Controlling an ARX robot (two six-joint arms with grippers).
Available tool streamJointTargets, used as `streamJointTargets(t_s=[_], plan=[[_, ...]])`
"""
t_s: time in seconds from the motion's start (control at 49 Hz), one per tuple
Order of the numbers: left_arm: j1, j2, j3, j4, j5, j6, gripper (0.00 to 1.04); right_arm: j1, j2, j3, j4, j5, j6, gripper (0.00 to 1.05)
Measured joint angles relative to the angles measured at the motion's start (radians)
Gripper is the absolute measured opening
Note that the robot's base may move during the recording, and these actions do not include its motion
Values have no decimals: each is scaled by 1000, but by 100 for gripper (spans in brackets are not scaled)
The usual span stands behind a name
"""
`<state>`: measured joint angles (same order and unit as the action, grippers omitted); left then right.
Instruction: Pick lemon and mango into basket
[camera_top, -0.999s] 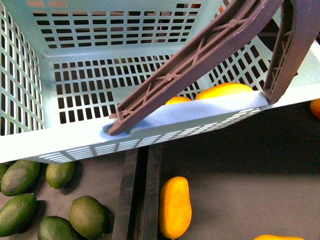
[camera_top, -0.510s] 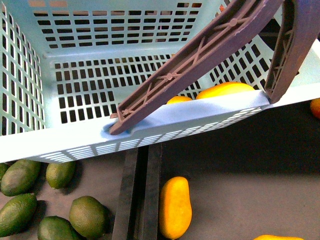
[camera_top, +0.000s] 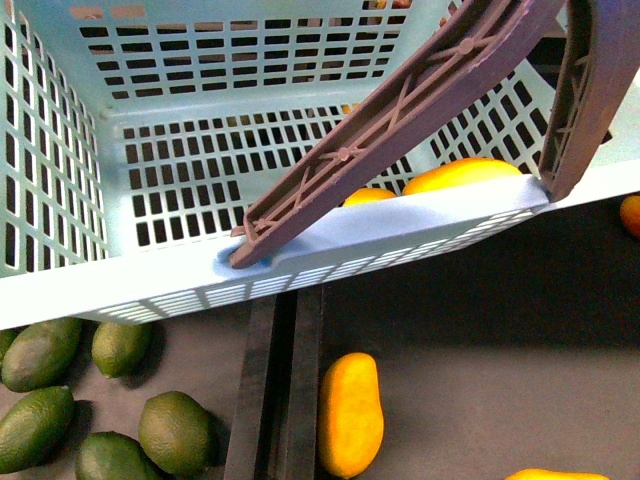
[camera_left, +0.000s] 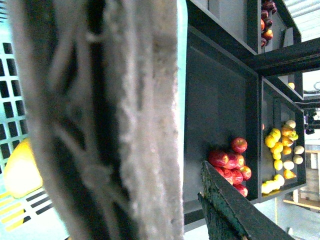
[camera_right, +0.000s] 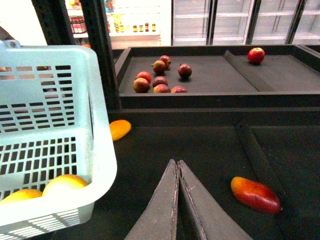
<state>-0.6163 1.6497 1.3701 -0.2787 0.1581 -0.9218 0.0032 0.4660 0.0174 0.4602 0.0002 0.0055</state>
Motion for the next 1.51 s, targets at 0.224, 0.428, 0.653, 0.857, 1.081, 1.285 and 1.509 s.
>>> streamJointTargets(t_s=[0.224,0.428,0.653,0.857,1.081,1.285,1.509], plan=[[0,0,0,0,0,1,29,0,-111,0,-106,2,0,2],[0,0,0,0,0,0,29,0,-184,0,-178,2,0,2],[0,0,0,0,1,0,29,0,-247,0,-241,2,0,2],[0,0,0,0,0,0,29,0,-345,0,-360,1,0,2],[0,0,0,0,3,-1,29,0,-459,0,-459,2,0,2],[0,0,0,0,0,0,29,0,-460,0,-459,2,-1,40],[-10,0,0,0,4,2,29,0,-460,0,-460,4,-1,87]])
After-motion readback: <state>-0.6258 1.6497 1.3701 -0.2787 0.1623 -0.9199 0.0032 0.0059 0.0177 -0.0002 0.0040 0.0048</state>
